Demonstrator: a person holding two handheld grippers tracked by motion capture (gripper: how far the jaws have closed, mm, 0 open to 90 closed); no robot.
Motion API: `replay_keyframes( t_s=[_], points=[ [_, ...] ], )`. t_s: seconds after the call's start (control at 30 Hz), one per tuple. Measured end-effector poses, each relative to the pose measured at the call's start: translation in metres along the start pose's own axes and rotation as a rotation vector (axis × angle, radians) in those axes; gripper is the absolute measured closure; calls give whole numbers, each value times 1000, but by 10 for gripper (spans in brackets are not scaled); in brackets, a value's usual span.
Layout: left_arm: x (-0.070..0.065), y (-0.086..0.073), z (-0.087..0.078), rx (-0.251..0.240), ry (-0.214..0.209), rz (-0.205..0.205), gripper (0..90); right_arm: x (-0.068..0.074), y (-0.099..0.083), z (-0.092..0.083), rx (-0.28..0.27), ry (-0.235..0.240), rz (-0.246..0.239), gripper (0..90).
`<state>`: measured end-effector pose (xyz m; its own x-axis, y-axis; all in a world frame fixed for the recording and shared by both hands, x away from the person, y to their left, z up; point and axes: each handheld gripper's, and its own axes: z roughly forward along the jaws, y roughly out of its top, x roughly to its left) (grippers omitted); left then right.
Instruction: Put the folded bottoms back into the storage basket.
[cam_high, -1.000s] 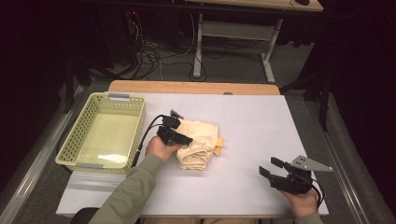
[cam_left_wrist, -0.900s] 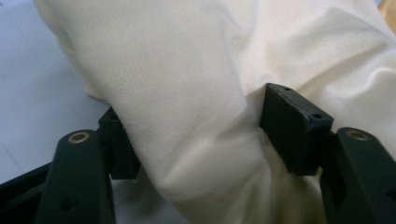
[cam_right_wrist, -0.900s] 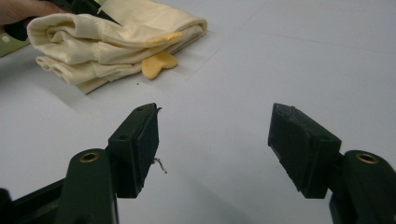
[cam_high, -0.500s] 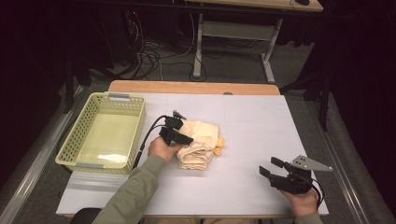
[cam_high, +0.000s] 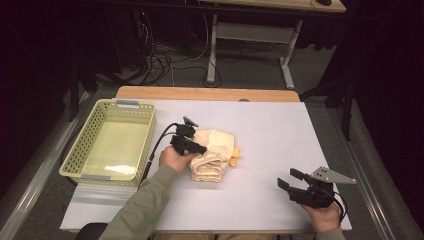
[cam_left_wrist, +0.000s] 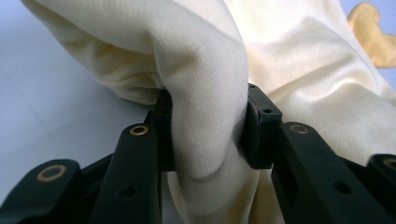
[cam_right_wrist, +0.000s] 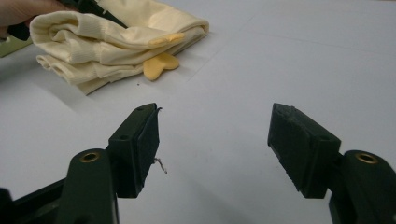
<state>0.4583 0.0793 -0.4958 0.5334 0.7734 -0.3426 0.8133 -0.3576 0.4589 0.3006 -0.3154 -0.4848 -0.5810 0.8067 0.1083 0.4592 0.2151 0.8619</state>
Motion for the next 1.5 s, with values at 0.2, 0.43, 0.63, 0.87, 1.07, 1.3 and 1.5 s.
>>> replay_keyframes(
  t_s=[0.2, 0.43, 0.63, 0.87, 1.07, 1.3, 1.5],
  points=[
    [-1, 0, 1, 1, -16, -6, 624, 0, 0, 0, 0, 1, -2, 340],
    [4, 2, -1, 4, -54, -24, 624, 0, 0, 0, -1, 1, -6, 340],
    [6, 2, -6, -10, -73, -13, 624, 0, 0, -1, -7, 3, -1, 340],
    [4, 2, -14, -40, -95, -6, 622, 0, 0, -2, -8, 2, -5, 341],
    [4, 2, -15, -48, -101, -6, 624, 0, 0, -2, -7, 2, -4, 341],
    [4, 2, -16, -55, -101, 2, 627, 0, -1, -2, -6, 2, -6, 341],
    [3, 2, -20, -58, -103, 16, 631, 0, -1, -2, -6, 3, -6, 341]
  ],
)
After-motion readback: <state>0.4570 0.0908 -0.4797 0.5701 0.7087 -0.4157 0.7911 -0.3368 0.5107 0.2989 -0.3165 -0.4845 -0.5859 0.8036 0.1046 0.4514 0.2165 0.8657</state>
